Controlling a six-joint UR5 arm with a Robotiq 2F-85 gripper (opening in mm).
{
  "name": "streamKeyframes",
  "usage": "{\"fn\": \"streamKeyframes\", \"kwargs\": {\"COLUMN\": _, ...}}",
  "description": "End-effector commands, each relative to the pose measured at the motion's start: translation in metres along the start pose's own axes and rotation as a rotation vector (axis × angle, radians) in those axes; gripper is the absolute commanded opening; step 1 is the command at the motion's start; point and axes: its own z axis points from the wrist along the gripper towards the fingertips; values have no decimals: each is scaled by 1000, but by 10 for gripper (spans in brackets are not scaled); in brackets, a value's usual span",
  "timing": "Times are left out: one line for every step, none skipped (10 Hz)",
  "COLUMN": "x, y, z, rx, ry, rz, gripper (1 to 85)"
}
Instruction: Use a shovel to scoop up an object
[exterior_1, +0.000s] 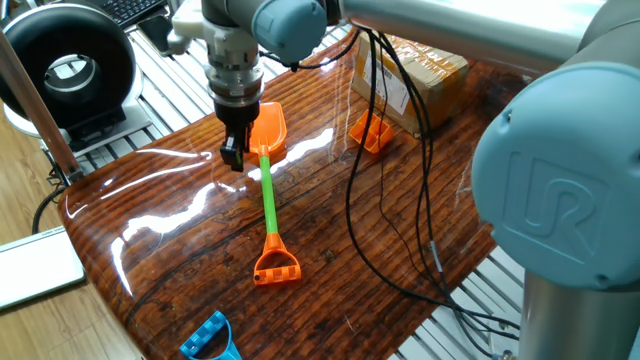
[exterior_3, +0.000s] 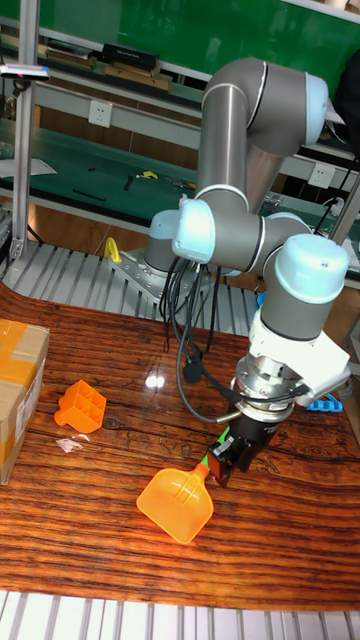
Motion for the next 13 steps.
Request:
{"fn": "streamKeyframes", "kwargs": {"x": -3, "y": -8, "z": 9, "rx": -1, "ry": -14, "rz": -2, "gripper": 463}}
{"fn": "streamKeyframes", "kwargs": {"x": -1, "y": -10, "z": 13, "rx": -4, "ry": -17, "rz": -3, "gripper": 463}}
{"fn": "streamKeyframes", "kwargs": {"x": 4, "y": -14, "z": 17, "rx": -4, "ry": -19, "rz": -13, "gripper": 463}}
{"fn": "streamKeyframes", "kwargs": {"x": 10, "y": -17, "z": 19, "rx": -6, "ry": -23, "rz": -17, "gripper": 463}}
{"fn": "streamKeyframes", "kwargs": {"x": 18, "y": -21, "z": 19, "rx": -7, "ry": -21, "rz": -26, "gripper": 463}}
{"fn": "streamKeyframes", "kwargs": {"x": 27, "y": -27, "z": 19, "rx": -2, "ry": -15, "rz": -37, "gripper": 463}}
{"fn": "streamKeyframes", "kwargs": {"x": 39, "y": -33, "z": 18, "rx": 2, "ry": -8, "rz": -47, "gripper": 467}}
{"fn": "streamKeyframes", "kwargs": {"x": 50, "y": -38, "z": 17, "rx": 3, "ry": -4, "rz": -51, "gripper": 467}}
{"fn": "streamKeyframes", "kwargs": {"x": 60, "y": -41, "z": 15, "rx": 0, "ry": -1, "rz": -57, "gripper": 473}}
{"fn": "streamKeyframes", "kwargs": {"x": 64, "y": -40, "z": 13, "rx": -2, "ry": -1, "rz": -59, "gripper": 490}}
{"fn": "streamKeyframes", "kwargs": {"x": 60, "y": -36, "z": 11, "rx": -6, "ry": -3, "rz": -48, "gripper": 500}}
{"fn": "streamKeyframes", "kwargs": {"x": 60, "y": -36, "z": 11, "rx": -7, "ry": -2, "rz": -37, "gripper": 500}}
{"fn": "streamKeyframes", "kwargs": {"x": 60, "y": -36, "z": 11, "rx": -9, "ry": -3, "rz": -27, "gripper": 500}}
